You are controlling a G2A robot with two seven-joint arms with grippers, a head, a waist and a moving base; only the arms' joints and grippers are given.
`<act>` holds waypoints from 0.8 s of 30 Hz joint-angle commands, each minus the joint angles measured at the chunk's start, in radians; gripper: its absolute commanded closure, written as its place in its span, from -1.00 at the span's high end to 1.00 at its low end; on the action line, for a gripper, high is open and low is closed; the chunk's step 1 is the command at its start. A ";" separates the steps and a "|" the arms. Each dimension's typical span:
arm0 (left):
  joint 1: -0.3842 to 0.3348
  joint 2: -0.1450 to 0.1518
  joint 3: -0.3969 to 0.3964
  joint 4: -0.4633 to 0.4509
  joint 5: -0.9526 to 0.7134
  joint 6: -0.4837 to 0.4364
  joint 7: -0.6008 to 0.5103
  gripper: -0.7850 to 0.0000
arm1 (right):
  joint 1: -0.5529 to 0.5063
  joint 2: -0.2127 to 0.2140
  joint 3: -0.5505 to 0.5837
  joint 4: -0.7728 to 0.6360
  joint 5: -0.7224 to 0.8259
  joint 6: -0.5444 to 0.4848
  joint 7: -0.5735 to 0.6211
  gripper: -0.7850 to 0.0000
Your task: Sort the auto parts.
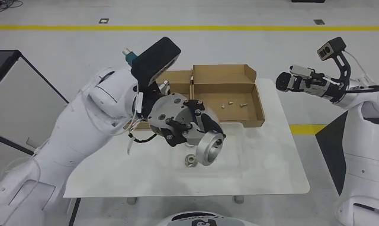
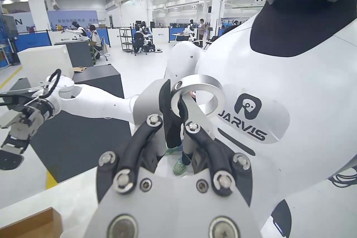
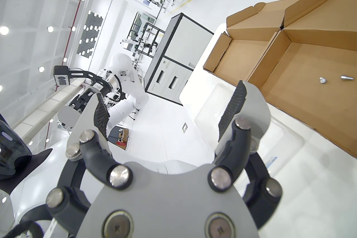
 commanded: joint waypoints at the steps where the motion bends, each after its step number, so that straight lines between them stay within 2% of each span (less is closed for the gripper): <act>1: 0.000 0.000 0.000 0.000 0.000 0.000 0.000 -1.00 | 0.000 0.000 0.000 0.000 0.000 0.000 0.000 1.00; 21: 0.000 0.000 0.000 0.000 0.000 0.000 0.000 -1.00 | 0.000 0.000 0.000 0.000 0.000 0.000 0.000 1.00; 24: 0.016 -0.003 -0.013 -0.010 0.027 0.019 0.035 -1.00 | 0.000 0.000 0.000 0.000 0.000 0.000 0.000 1.00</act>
